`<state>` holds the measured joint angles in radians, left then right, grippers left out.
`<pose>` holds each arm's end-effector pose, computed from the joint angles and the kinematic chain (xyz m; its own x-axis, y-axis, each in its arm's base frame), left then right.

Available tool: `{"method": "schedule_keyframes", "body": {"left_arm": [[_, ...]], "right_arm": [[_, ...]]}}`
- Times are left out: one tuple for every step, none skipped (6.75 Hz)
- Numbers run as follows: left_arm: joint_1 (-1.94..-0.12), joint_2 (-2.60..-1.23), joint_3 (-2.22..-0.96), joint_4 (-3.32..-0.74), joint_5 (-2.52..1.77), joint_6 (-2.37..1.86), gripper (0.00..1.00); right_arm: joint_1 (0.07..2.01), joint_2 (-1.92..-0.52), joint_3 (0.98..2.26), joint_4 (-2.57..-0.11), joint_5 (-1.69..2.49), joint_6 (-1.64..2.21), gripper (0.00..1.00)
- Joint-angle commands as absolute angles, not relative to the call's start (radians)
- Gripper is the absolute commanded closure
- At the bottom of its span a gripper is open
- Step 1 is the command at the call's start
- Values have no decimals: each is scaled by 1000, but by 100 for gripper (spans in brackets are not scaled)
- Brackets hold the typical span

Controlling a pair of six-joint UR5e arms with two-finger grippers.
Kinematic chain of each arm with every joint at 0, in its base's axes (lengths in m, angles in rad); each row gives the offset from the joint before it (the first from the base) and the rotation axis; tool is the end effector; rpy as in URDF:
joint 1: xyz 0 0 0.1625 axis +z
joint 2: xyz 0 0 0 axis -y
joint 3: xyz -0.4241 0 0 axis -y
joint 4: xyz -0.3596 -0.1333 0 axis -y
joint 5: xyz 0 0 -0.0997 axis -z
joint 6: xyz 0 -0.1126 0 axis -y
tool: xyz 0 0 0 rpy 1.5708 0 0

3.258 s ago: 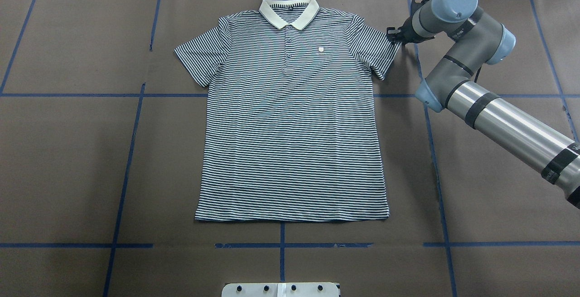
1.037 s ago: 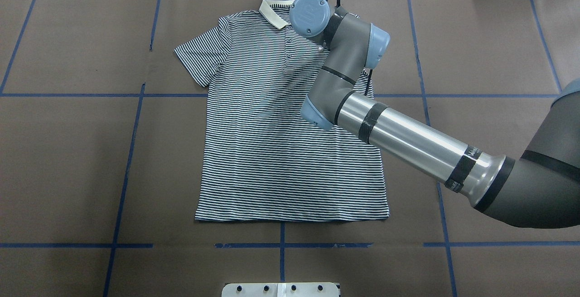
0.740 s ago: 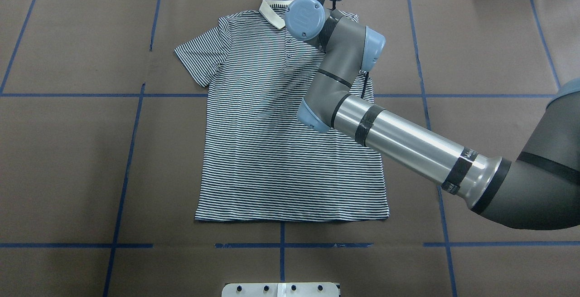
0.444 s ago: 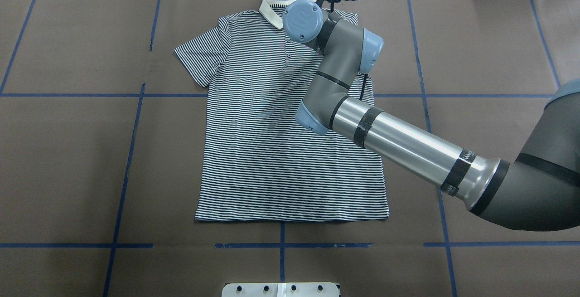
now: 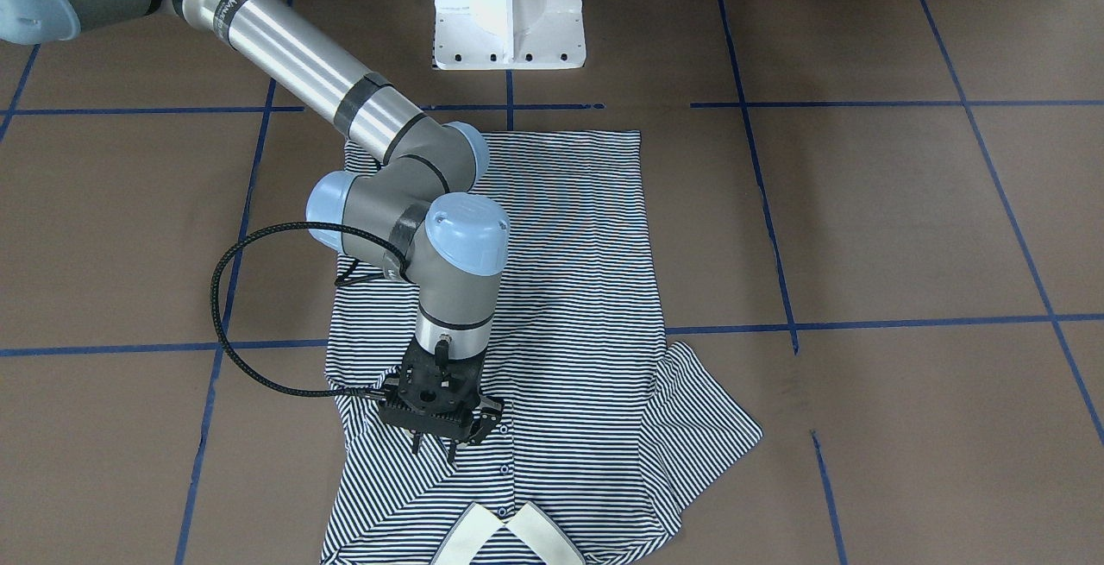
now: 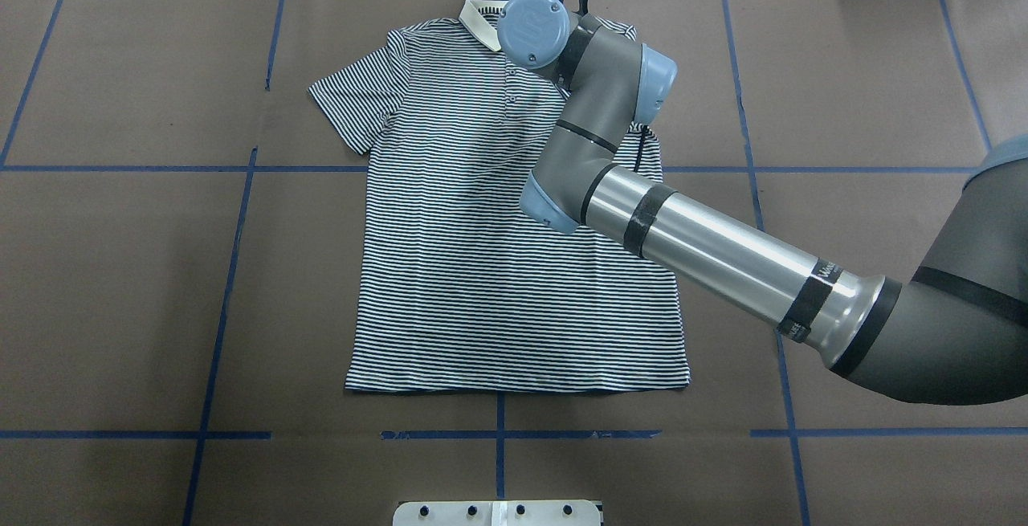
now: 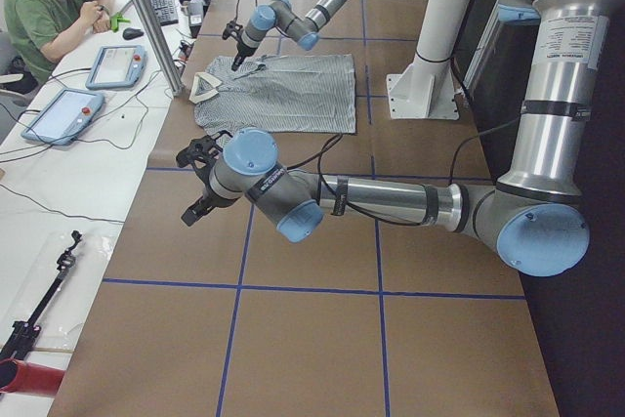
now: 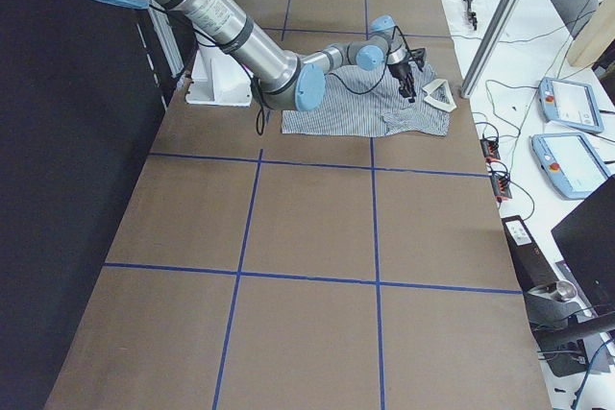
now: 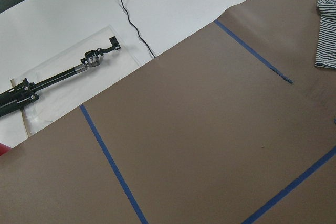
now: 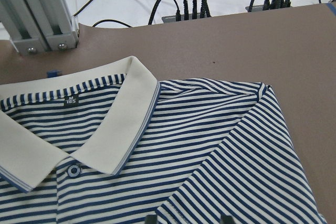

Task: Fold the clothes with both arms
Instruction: 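Fold the sleeve nearest the right gripper inward onto the shirt body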

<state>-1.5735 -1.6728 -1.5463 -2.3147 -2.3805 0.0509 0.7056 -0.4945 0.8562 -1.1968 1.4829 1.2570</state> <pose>-0.0532 -0.5263 0.5365 0.6903 0.5622 -0.4554 -0.0333 0.6534 0.7563 -0.5609 -0.6659 0.2528 0.7500 0.2350 0.6182 -0.4829 0.8333 0.2691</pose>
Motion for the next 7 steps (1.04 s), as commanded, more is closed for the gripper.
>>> {"method": "schedule_keyframes", "body": {"left_arm": [[-1543,-1677,-1543,-2367,-2381,46,0],[-1479,-1696,-1542,-2365,-2376,-27,0],[-1401,-1742,-1523,-2365,-2375,-176,0],[-1323,-1788,-1520,-2364,-2311,-330,0],[-1249,-1833,-1508,-2356,-2152,-470,0],[-1170,-1924,-1437,-2355,-2131,-656,2],[-1119,-1990,-1360,-2355,-2038,-758,12]], "right_arm": [[779,-488,861,-1200,1606,1113,0],[843,-492,865,-1203,1721,994,0],[900,-500,865,-1203,1797,898,0],[964,-576,914,-1197,1909,805,0],[1041,-642,958,-1192,2004,685,0],[1116,-744,1013,-1169,2132,561,0],[1181,-837,1037,-1102,2220,476,0]]}}
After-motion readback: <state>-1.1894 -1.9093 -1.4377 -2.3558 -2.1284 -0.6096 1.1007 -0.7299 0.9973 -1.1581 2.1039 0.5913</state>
